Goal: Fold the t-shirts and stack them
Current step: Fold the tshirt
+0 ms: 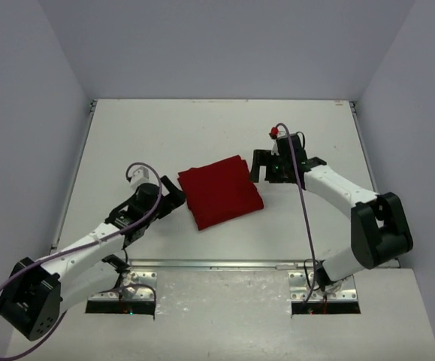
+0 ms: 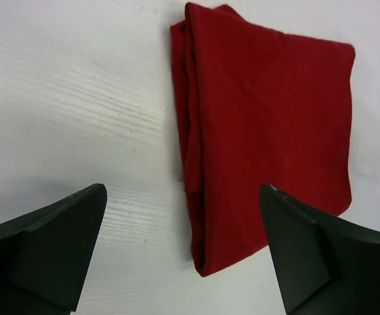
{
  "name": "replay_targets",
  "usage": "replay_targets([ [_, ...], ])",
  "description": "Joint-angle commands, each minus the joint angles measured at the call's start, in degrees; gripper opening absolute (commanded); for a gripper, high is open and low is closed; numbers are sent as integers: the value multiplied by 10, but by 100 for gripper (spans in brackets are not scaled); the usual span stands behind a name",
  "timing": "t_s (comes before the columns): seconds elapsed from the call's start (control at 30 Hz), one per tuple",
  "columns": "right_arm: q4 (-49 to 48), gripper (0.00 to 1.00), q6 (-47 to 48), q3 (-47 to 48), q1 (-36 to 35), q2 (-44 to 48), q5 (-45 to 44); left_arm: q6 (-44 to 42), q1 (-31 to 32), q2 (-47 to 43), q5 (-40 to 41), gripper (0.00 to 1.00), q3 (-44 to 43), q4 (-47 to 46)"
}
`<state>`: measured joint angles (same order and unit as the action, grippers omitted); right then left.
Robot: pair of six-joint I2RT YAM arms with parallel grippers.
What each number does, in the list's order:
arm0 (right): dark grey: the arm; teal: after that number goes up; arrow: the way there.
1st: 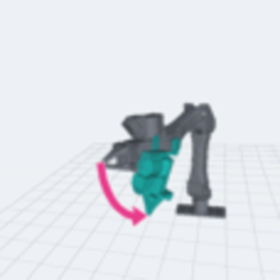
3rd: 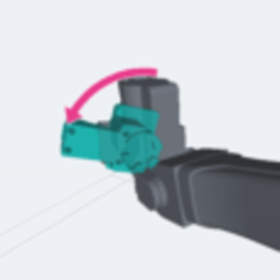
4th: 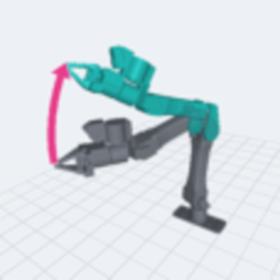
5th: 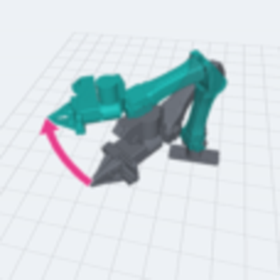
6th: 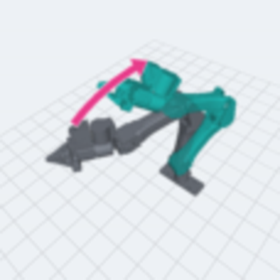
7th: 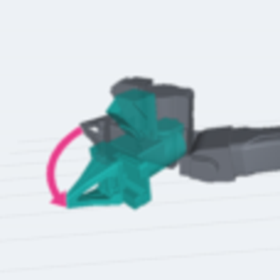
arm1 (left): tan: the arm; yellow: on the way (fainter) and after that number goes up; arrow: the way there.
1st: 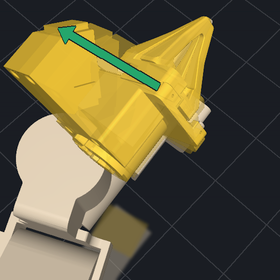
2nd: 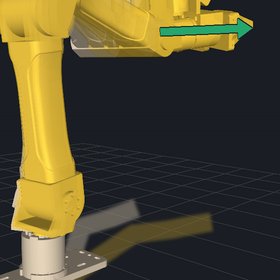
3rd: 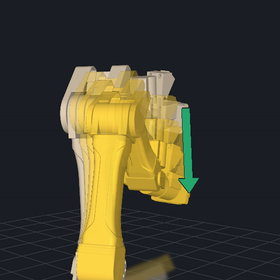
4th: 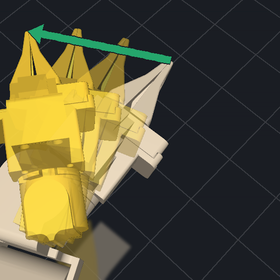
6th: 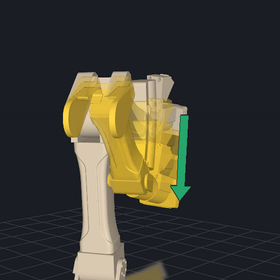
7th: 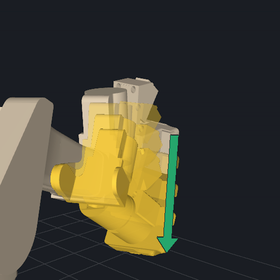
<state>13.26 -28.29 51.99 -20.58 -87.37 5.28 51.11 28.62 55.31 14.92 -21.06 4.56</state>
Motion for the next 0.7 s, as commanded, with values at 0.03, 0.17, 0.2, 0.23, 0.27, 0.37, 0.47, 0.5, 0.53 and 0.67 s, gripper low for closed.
replay_targets([
  [0.03,70,99,-7,-36,-24,102,-105,25,40,-79,61,100,-29,127],
  [0.17,164,99,-8,-72,-41,239,-119,16,77,-171,120,100,-118,268],
  [0.2,198,99,-4,-88,-41,313,-144,-3,77,-182,130,100,-142,326],
  [0.23,219,99,-4,-94,-41,351,-160,-15,77,-182,143,100,-190,351],
  [0.27,239,99,-4,-95,-41,389,-174,-6,80,-180,166,100,-211,382],
  [0.37,303,99,13,-92,-41,524,-206,-51,81,-167,199,100,-300,445],
  [0.47,340,99,47,-91,-41,627,-221,-115,82,-161,323,100,-341,462],
  [0.5,352,99,47,-83,-41,645,-228,-107,81,-160,358,100,-343,477],
  [0.53,352,99,50,-79,-41,676,-223,-98,81,-164,388,100,-335,489],
  [0.67,339,99,80,-80,-41,694,-195,-91,81,-220,404,100,-317,478],
])
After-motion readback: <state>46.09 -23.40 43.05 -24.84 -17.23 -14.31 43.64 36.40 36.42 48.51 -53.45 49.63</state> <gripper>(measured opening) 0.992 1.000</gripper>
